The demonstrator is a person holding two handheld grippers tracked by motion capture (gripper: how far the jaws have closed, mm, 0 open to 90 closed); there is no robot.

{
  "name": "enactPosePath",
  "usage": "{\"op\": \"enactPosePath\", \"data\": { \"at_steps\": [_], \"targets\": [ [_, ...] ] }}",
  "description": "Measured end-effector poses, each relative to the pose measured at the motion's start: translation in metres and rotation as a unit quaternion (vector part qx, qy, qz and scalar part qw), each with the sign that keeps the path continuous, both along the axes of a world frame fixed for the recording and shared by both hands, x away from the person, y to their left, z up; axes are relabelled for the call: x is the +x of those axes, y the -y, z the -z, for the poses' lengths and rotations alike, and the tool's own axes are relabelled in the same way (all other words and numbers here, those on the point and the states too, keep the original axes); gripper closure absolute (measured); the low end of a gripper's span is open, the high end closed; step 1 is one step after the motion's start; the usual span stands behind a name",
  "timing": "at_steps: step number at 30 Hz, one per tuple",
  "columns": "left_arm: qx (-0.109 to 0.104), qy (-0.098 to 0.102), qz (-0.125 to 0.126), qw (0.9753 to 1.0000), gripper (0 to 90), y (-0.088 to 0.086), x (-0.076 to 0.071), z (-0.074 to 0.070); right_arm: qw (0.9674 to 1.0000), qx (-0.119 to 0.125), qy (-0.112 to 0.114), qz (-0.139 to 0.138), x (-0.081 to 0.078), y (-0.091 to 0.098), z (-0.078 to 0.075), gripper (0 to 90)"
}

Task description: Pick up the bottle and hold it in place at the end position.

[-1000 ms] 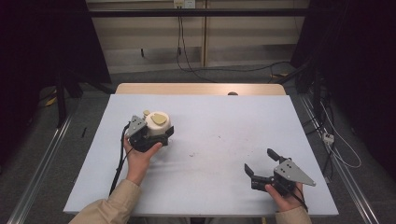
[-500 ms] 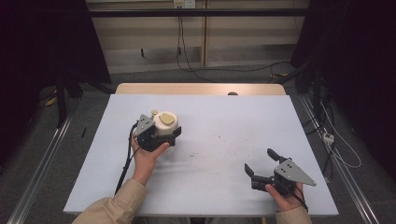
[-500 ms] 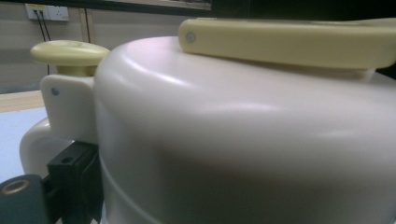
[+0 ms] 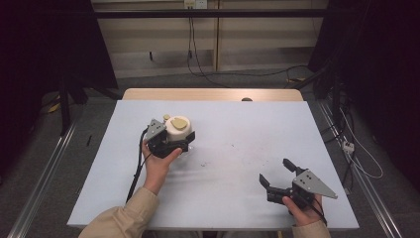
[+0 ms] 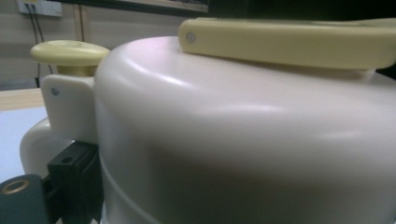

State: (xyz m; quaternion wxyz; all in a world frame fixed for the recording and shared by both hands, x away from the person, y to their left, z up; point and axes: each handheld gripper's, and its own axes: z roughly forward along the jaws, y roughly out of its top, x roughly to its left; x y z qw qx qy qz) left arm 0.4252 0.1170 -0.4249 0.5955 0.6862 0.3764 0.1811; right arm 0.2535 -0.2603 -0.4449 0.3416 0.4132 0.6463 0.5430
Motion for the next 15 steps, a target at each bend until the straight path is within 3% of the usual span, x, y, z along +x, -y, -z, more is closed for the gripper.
{"op": "enactPosePath", "data": {
  "at_steps": [5,15],
  "targets": [
    [0.022,0.008,0.023,0.9995,6.1,0.012,0.002,0.002,0.9999,-0.006,-0.009,-0.011,0.003,-0.003,0.002,4.5],
    [0.021,0.014,0.035,0.9991,6.1,0.028,0.0,-0.004,0.9999,-0.008,-0.006,-0.002,0.003,0.002,0.003,4.5]
  ]
}}
